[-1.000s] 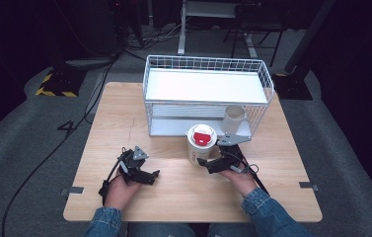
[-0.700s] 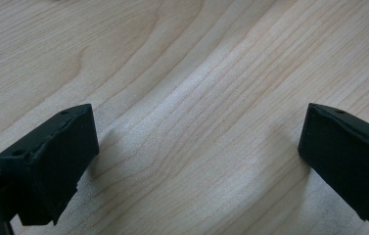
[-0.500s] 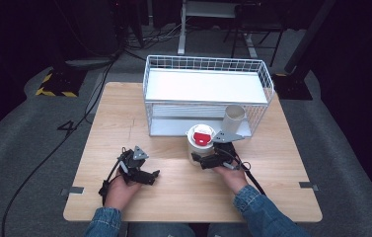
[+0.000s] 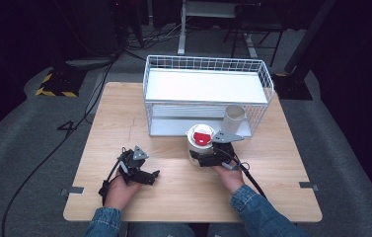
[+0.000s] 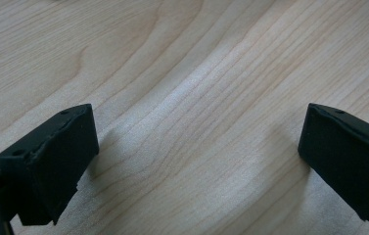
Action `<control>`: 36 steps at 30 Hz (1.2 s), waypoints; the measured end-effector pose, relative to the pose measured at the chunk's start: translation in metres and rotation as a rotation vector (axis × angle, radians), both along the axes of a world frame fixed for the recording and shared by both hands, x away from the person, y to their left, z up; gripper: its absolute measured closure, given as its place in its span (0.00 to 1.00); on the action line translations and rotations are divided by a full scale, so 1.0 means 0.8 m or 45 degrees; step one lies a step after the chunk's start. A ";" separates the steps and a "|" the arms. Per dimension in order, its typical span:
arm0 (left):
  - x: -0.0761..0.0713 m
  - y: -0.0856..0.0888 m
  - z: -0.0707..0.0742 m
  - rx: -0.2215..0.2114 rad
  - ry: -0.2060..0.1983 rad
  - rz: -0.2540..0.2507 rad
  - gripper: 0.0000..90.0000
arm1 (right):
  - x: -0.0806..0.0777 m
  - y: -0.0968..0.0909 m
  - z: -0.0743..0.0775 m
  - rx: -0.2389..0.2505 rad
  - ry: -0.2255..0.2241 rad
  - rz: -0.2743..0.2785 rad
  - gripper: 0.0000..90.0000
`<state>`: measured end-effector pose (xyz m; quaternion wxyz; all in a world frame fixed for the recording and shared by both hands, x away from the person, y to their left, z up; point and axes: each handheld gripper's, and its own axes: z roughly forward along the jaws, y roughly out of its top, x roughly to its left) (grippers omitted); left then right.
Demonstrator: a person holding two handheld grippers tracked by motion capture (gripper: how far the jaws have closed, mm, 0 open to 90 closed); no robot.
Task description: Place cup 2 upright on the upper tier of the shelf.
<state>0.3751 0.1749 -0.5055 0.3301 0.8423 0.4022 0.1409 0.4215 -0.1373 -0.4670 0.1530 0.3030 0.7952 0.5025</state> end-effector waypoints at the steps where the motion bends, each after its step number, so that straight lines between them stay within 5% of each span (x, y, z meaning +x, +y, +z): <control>1: 0.000 0.000 0.000 0.000 0.000 0.000 0.02 | 0.000 0.000 0.000 -0.001 -0.001 0.001 0.13; 36: 0.000 0.000 0.000 0.003 -0.001 -0.002 0.02 | -0.002 0.001 0.003 -0.035 -0.030 0.028 0.14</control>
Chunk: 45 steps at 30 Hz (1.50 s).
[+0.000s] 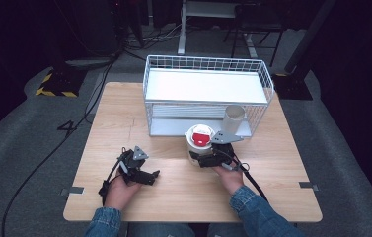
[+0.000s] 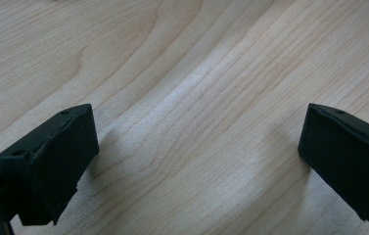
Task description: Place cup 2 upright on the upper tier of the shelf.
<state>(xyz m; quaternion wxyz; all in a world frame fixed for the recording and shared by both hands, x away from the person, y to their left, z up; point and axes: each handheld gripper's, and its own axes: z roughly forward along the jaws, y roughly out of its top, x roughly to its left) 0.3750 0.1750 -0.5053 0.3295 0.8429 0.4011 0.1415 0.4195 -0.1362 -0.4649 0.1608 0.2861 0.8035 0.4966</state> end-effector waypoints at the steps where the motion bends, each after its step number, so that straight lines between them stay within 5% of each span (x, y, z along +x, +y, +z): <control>1: 0.000 0.000 0.000 0.001 -0.001 0.000 0.02 | -0.001 0.000 0.001 0.001 0.003 0.000 0.14; 23: 0.000 0.000 0.000 0.001 0.001 -0.001 0.02 | -0.019 0.001 0.047 0.043 -0.033 0.046 0.14; 45: 0.000 0.000 0.000 0.002 0.003 -0.003 0.02 | -0.021 0.001 0.136 0.046 -0.104 0.070 0.14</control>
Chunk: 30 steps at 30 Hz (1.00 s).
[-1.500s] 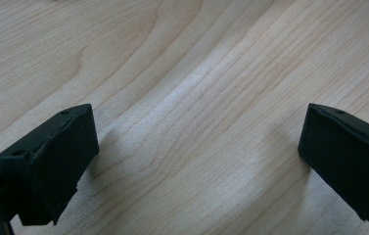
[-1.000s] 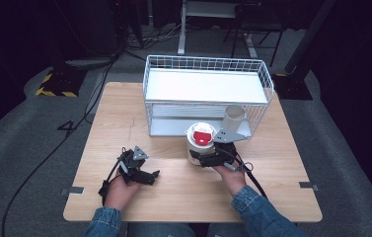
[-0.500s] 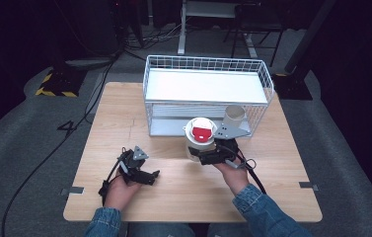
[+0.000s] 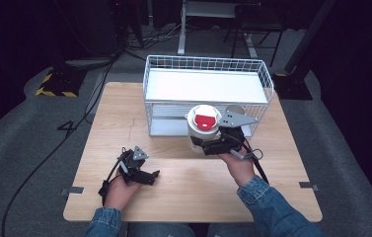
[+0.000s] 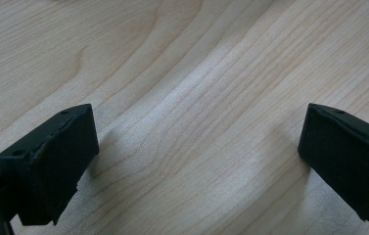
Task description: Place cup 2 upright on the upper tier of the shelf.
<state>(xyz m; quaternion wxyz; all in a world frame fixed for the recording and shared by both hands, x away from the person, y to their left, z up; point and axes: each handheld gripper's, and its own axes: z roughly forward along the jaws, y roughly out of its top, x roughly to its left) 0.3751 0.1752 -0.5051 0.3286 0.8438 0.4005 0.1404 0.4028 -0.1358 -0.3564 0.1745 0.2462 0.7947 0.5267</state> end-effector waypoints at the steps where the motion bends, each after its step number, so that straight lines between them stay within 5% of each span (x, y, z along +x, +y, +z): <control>1: 0.000 0.000 0.000 0.000 0.000 0.000 0.02 | 0.000 0.000 0.000 0.000 0.000 0.000 0.14; 30: -0.004 0.000 0.000 0.000 -0.005 0.011 0.02 | 0.032 -0.007 0.077 -0.010 0.002 -0.016 0.14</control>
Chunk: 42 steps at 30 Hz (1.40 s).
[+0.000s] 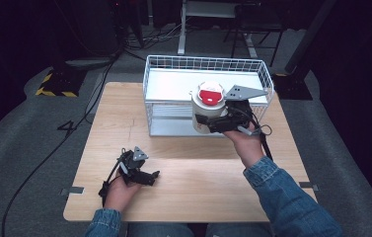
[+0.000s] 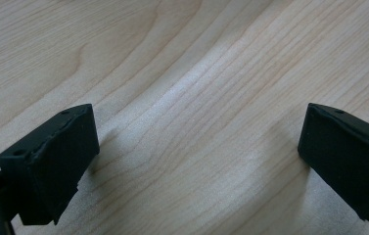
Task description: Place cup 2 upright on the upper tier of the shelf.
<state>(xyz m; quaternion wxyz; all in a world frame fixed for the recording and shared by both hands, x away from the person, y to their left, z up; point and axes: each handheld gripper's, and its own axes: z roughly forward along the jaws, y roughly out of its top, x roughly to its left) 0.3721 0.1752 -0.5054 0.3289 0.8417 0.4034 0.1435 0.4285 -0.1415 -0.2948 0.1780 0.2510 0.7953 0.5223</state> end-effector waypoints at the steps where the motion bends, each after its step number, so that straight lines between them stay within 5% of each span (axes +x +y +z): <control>1: 0.000 0.001 0.001 0.010 -0.002 -0.002 0.02 | 0.002 0.000 0.005 -0.004 -0.009 -0.002 0.14; 18: -0.002 0.001 0.000 0.000 0.001 0.004 0.02 | 0.041 0.006 0.058 0.010 -0.037 -0.081 0.14; 25: -0.001 0.001 0.000 -0.001 0.005 -0.002 0.02 | 0.065 0.002 0.066 0.034 -0.027 -0.137 0.14; 42: 0.000 0.001 0.001 0.000 0.009 -0.008 0.02 | 0.120 0.004 0.068 -0.016 -0.007 -0.258 0.14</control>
